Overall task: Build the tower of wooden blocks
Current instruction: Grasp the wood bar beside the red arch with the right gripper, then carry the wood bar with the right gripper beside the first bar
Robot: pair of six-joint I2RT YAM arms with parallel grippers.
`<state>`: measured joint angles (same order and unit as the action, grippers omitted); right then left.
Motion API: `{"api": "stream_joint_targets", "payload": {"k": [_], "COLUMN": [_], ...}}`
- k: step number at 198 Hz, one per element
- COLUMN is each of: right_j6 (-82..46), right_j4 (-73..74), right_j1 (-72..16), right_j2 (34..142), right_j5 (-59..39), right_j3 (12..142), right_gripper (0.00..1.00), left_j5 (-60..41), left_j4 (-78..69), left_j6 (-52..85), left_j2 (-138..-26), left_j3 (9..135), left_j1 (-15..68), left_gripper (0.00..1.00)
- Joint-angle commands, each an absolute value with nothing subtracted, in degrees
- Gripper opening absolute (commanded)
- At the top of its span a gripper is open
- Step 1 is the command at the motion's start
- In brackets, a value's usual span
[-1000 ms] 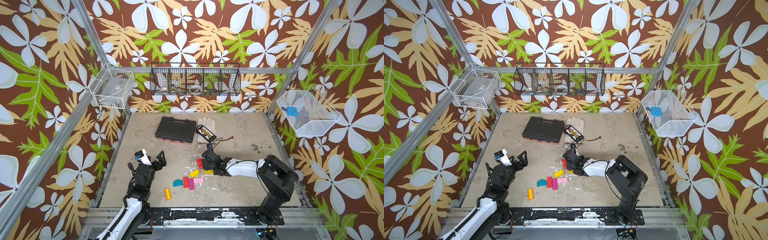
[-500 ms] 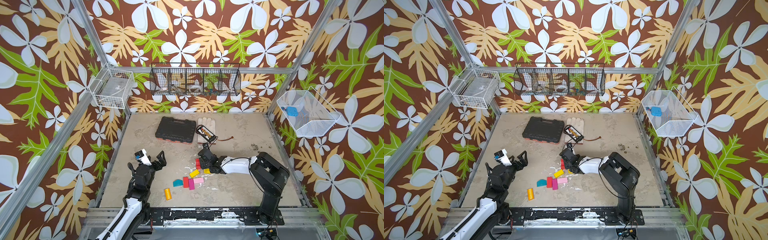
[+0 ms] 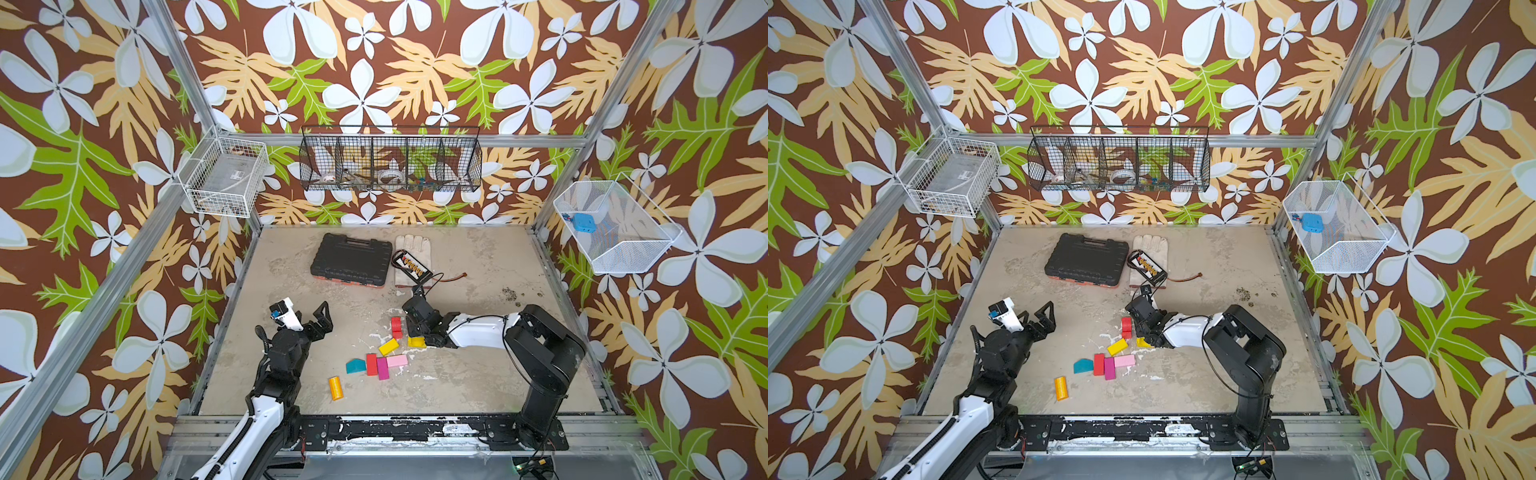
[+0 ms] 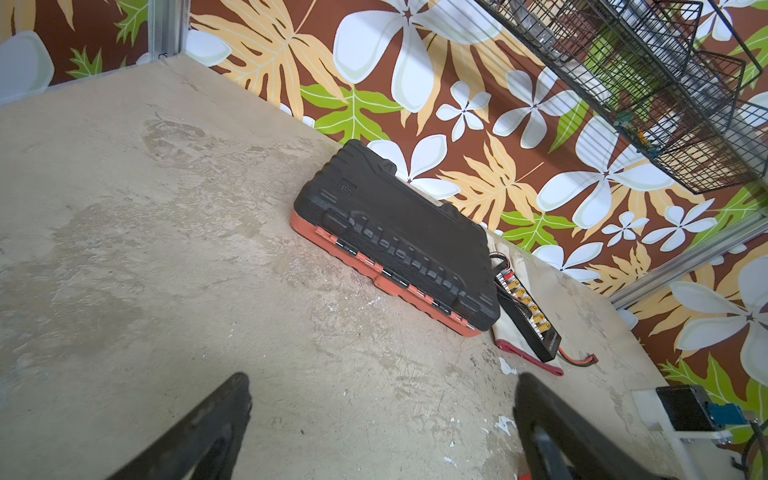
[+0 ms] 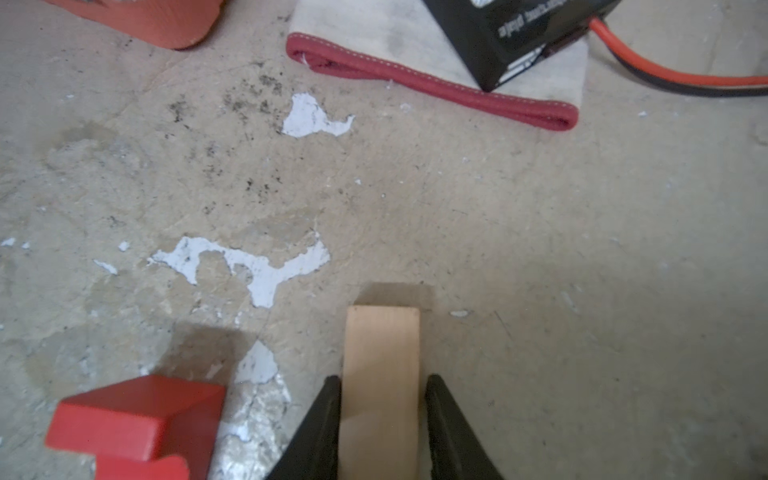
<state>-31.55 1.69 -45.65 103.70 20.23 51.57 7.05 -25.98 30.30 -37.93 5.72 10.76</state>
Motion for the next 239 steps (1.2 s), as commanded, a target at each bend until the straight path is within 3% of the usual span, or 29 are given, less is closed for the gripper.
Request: {"api": "stream_joint_targets", "payload": {"k": [1,124,239], "right_j6": [-32.85,-37.67,-39.82], "right_j4": [-1.01,-1.52,-2.64], "right_j1": [-45.22,-39.79,-39.06], "right_j2": [102.80,96.81,92.55], "right_j5": [22.19,23.08,24.87], "right_j3": [50.35,41.42,37.14], "right_gripper": [0.34,0.20,0.23], "left_j5": [6.77,6.86,6.66], "left_j4": [-27.50,-27.52,-27.51], "left_j6": [30.24,30.30,30.25], "left_j2": [-37.86,-38.14,-38.15], "left_j3": [5.62,5.62,5.71], "left_j1": [10.75,10.80,10.79], "left_gripper": [1.00,1.00,1.00]}}
